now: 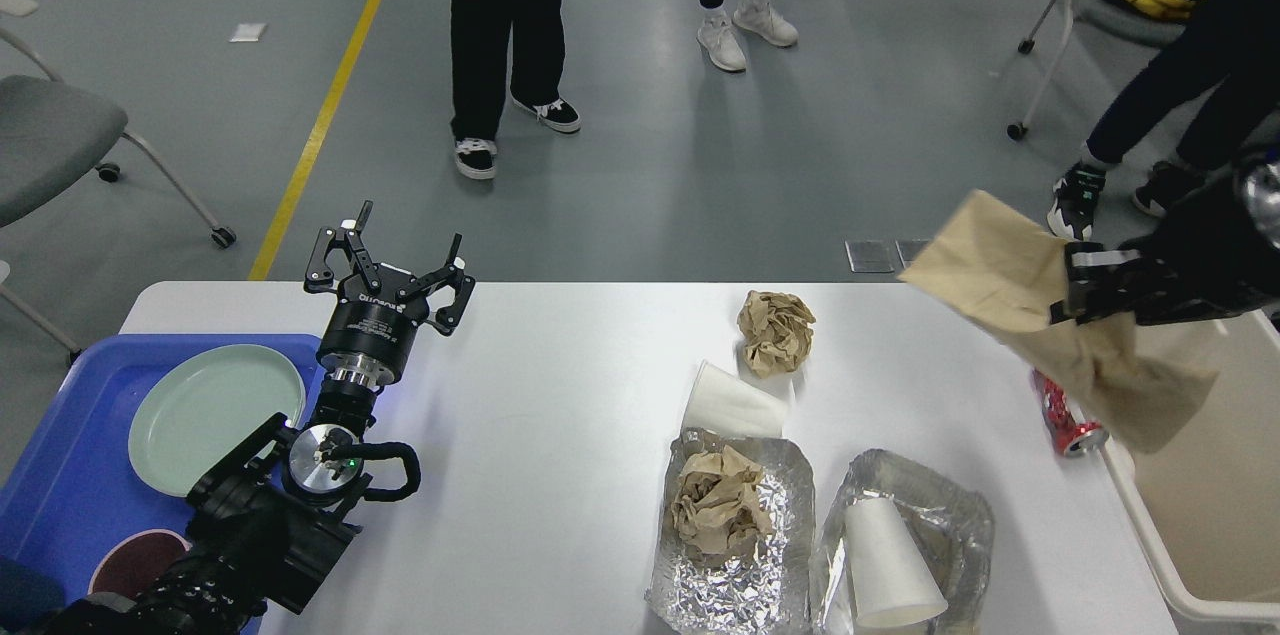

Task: Tidy desktop
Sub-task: 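Lift the brown paper bag and drop it into the white bin, then move the right gripper over the crumpled brown paper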

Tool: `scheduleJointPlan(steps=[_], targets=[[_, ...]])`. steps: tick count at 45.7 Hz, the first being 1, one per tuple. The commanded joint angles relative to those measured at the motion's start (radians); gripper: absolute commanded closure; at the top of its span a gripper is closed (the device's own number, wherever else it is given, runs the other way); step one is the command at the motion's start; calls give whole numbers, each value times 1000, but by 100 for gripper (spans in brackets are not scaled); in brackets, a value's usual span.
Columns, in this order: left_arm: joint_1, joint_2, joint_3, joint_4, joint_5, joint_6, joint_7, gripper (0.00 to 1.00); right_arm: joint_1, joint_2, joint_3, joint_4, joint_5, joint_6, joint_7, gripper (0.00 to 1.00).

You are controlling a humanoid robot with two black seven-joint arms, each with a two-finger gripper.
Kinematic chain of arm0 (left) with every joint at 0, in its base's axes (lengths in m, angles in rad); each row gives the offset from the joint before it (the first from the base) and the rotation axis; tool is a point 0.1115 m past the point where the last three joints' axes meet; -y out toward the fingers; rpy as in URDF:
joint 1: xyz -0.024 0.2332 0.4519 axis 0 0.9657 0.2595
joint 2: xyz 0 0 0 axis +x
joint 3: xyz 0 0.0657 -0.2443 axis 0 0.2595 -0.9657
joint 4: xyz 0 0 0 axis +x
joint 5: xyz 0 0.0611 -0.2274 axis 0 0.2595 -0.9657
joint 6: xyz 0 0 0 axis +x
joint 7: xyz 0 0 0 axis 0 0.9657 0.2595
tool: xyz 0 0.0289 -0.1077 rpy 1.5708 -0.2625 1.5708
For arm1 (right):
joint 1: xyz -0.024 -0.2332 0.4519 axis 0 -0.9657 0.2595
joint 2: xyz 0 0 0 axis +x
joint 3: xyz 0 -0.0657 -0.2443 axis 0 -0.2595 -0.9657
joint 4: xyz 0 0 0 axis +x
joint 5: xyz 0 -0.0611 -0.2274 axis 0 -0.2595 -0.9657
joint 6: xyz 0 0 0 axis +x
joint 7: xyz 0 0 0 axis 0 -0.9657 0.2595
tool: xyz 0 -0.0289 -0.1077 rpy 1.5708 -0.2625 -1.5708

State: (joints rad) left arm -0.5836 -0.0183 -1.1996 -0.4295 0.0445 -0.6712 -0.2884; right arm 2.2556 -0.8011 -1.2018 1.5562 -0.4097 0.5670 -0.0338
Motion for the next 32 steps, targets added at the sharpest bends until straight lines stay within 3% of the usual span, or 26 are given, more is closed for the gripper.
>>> scheduleJointPlan(steps=[1,7,12,19,26,27,29,31,32], targets=[[-1,0,0,0,0,-1,0,4,-305,-7,-44,-302,-1,-165,0,100],[1,0,0,0,0,-1,0,4,-747,16,2,-707,20,-341,5,100],[-1,0,0,0,0,-1,0,4,-1062,86,149,-886,119,-470,0,100],[-1,0,0,0,0,1,0,4,-1306,177,257,-1030,317,-614,-6,100],[-1,0,0,0,0,1,0,4,-1502,304,272,-1304,425,-631,-17,100],[-1,0,0,0,0,1,0,4,-1519,324,271,-1330,442,-630,-17,95],[-1,0,0,0,0,1,0,4,-1550,353,265,-1372,471,-630,-15,0],[1,0,0,0,0,1,0,4,-1570,367,265,-1387,479,-630,-14,4],[1,0,0,0,0,1,0,4,-1574,370,263,-1395,483,-630,-15,0]])
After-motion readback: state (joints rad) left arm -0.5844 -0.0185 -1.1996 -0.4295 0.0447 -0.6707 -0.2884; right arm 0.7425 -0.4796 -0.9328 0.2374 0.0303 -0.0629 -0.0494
